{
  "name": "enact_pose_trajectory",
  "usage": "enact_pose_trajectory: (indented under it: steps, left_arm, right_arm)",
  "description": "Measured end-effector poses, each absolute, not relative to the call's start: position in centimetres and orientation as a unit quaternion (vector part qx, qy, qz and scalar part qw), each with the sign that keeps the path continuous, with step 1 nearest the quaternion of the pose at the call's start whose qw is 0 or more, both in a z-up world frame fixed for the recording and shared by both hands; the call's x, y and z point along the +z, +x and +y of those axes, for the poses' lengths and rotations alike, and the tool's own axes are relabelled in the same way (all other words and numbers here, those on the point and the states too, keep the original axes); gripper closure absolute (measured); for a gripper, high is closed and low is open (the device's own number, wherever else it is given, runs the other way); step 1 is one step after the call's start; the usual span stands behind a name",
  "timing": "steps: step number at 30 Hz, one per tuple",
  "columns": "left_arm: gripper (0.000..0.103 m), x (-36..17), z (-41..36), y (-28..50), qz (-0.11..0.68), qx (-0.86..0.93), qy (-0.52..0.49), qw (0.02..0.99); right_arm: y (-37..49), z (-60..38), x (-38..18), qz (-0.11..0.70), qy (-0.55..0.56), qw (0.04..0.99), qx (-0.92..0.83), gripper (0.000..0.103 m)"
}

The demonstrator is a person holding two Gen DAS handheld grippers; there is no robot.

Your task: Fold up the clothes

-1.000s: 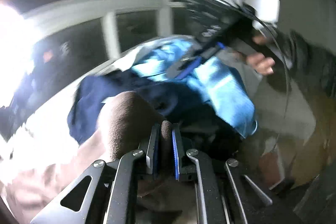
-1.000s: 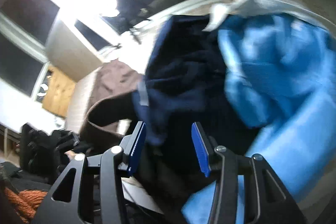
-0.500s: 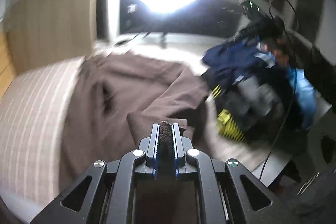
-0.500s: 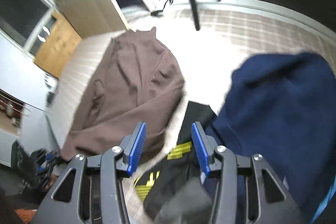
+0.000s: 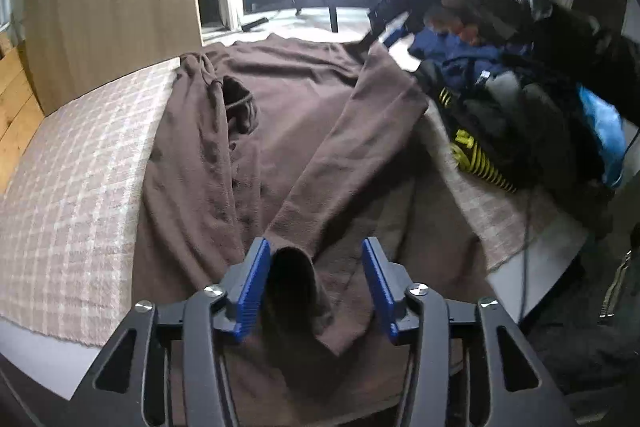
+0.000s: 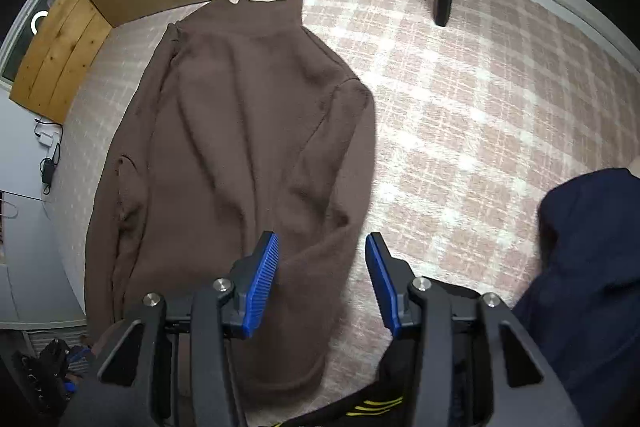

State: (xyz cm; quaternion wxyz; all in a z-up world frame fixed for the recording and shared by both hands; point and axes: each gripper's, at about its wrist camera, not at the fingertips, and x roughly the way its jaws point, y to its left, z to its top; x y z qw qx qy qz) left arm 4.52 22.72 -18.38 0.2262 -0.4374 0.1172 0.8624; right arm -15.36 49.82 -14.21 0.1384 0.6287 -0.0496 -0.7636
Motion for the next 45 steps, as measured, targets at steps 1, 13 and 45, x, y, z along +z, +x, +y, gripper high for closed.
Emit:
enact_pose_trajectory:
  steps: [1,13,45]
  left_arm:
    - [0.054,-18.6,22.9,4.4,0.132,0.859,-0.438,0.227]
    - [0.099,-19.8,21.8,3.4,0.120,0.859,-0.442,0.228]
    - [0.085,-22.1,20.2,6.1,0.074,0.819,-0.503,0.267]
  right_arm:
    - [-15.2,49.5,-13.9,-0.041,0.626,0.137,-0.766,0.058]
    - [-15.5,46.9,-14.4,0.048,0.641,0.112,-0.757,0.077]
    - [0.6,49.1,-13.5,-0.042,0.621,0.182,-0.761,0.070]
